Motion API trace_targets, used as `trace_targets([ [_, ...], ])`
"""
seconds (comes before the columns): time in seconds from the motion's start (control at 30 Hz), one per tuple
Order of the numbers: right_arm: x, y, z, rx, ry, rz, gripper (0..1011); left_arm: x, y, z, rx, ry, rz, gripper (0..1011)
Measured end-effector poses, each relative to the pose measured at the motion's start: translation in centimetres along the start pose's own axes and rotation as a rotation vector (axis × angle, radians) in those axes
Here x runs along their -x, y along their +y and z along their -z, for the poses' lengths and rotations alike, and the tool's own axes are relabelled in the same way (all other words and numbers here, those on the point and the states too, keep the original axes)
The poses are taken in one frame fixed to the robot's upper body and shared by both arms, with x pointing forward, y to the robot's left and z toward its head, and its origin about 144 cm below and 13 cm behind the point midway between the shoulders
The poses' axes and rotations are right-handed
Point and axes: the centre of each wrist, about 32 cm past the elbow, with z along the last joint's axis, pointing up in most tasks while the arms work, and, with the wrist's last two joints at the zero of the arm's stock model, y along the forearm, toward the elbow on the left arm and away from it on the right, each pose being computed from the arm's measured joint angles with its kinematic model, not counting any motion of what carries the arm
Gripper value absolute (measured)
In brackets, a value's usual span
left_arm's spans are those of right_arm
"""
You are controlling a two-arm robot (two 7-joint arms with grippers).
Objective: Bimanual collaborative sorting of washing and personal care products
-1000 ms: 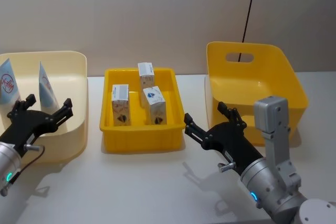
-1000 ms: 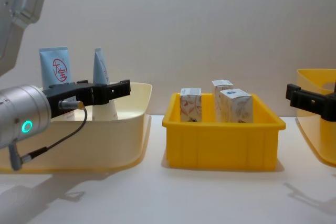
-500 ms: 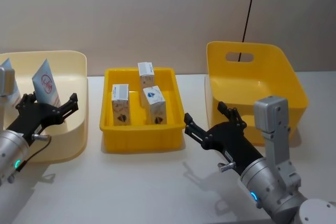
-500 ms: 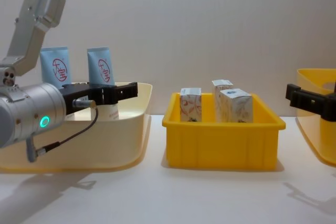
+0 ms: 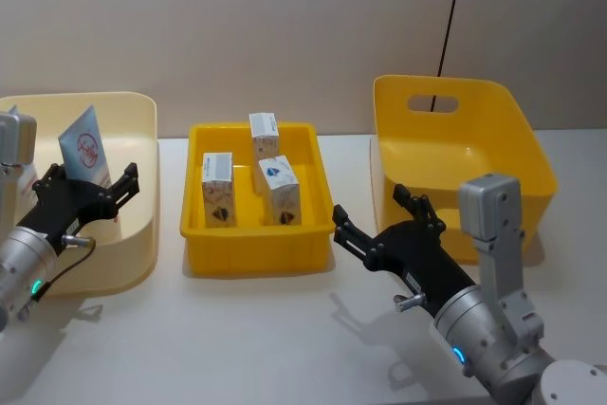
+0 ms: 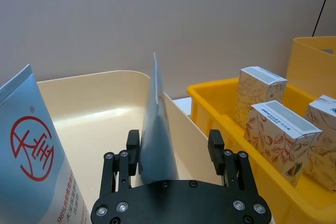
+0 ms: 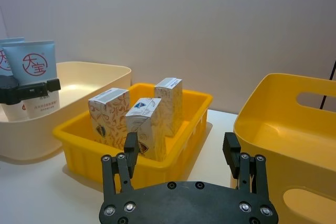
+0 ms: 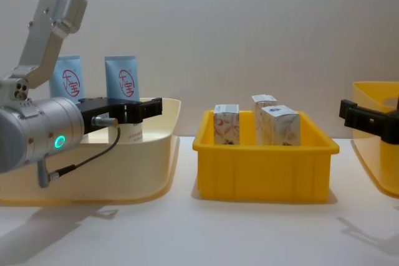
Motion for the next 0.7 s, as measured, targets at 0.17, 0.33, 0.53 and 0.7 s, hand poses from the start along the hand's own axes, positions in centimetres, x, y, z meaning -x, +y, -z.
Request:
trace_targets([
  [0.17, 0.00, 0.00, 0.00, 0.000, 0.000, 0.000, 1001, -0.02, -0.18, -0.01, -0.001, -0.004, 0.000, 700],
  [0.33, 0.00, 0.00, 0.00, 0.000, 0.000, 0.000, 1001, -0.03, -0.29, -0.02, -0.002, -0.006, 0.000, 562],
  [0.53, 0.00, 0.00, 0.00, 0.000, 0.000, 0.000, 1001, -0.04, -0.39, -0.03, -0.003, -0.008, 0.000, 345],
  [0.7, 0.00, 0.00, 0.00, 0.000, 0.000, 0.000, 1001, -0.06, -0.43, -0.04, -0.003, -0.009, 0.000, 303],
])
